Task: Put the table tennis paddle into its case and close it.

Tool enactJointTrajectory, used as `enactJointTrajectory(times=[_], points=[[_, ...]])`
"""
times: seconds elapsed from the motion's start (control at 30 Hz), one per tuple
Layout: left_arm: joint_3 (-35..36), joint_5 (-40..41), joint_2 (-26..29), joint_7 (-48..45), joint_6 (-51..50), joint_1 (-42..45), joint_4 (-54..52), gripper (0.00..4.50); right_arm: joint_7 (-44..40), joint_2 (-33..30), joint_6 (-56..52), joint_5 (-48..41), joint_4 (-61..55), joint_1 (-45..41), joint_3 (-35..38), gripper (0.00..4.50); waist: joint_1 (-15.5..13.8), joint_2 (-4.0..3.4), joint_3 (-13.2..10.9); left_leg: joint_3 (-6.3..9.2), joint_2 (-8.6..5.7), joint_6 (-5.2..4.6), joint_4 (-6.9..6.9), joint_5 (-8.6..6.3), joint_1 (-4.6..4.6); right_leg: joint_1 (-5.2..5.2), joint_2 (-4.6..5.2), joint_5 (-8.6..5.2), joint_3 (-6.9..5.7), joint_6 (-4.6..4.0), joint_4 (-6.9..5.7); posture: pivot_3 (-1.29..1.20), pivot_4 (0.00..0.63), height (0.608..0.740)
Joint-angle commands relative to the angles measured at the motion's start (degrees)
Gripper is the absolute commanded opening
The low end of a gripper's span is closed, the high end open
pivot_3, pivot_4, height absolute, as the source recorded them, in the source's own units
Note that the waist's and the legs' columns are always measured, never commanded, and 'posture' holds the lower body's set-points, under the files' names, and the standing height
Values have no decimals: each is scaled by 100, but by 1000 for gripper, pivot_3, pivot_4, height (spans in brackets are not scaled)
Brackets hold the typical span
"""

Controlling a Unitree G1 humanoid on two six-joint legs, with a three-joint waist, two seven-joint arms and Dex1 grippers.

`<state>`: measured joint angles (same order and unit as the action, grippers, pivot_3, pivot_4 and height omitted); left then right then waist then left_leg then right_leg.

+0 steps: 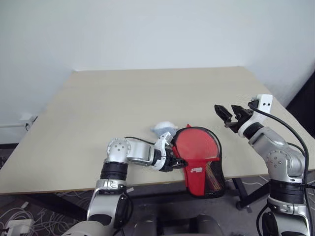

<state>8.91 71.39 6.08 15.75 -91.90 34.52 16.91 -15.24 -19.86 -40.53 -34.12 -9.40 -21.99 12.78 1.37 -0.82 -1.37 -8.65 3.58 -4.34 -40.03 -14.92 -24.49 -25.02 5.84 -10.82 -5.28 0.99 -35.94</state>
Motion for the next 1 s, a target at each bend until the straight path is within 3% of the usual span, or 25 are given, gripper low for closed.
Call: enactJointTrajectory(times=[0.03,0.17,0.27,0.37,0.53,0.63,0.7,0.93,0.97,1.0], points=[[334,-363,-38,162,40,92,-269,2135,-77,-20,137,33,-27,-119,53,4500,0,0,0,-2,0,1,0,0,0,2,0,0,-2,0,1,0,0,724],[372,-241,9,43,-60,61,-370,3388,-132,-21,67,36,-56,-71,12,4500,7,1,1,-4,0,4,0,0,4,8,0,-1,-7,1,2,0,0,724],[367,-34,77,-72,-60,58,-437,3388,-222,-54,-22,15,-82,-26,-29,4500,9,1,1,-3,1,5,1,0,6,9,0,-1,-8,1,2,0,0,724],[133,-98,551,-729,-60,45,-1010,3388,-367,-122,-427,-157,-114,19,-105,4500,12,1,0,-3,1,5,3,0,4,5,-1,0,-6,-1,0,0,0,724],[-810,-946,2094,-2941,1111,-96,-2322,3388,-513,-146,-814,-96,-164,88,-394,4500,8,-2,2,-20,3,17,8,-1,2,-4,0,3,-6,-7,-3,0,0,724],[-1184,-1642,2772,-4171,2063,167,-2189,3430,-530,-64,-859,-10,-181,98,-587,3871,-5,-3,1,-33,3,20,12,-1,-1,-11,4,3,-6,-8,-3,0,0,724],[-1385,-2123,2885,-4532,2507,439,-1757,3430,-554,-22,-850,19,-192,91,-704,3175,-19,-2,1,-35,3,21,12,0,-4,-16,5,2,-6,-8,-1,0,0,724],[-2055,-3753,2517,-5309,3802,1603,392,3430,-583,193,-835,209,174,-136,-1066,590,10,-2,1,-38,3,26,22,4,-6,-21,1,-4,-5,3,3,0,0,724],[-2189,-3990,2448,-5465,4022,1714,651,3430,-580,221,-828,258,240,-175,-1120,275,12,-2,1,-39,2,27,25,5,-6,-23,0,-3,-5,3,3,0,0,724],[-2283,-4195,2375,-5592,4197,1799,886,3430,-575,250,-819,303,302,-211,-1158,275,13,-1,1,-40,3,28,26,6,-6,-24,0,-3,-5,3,3,0,0,724]])
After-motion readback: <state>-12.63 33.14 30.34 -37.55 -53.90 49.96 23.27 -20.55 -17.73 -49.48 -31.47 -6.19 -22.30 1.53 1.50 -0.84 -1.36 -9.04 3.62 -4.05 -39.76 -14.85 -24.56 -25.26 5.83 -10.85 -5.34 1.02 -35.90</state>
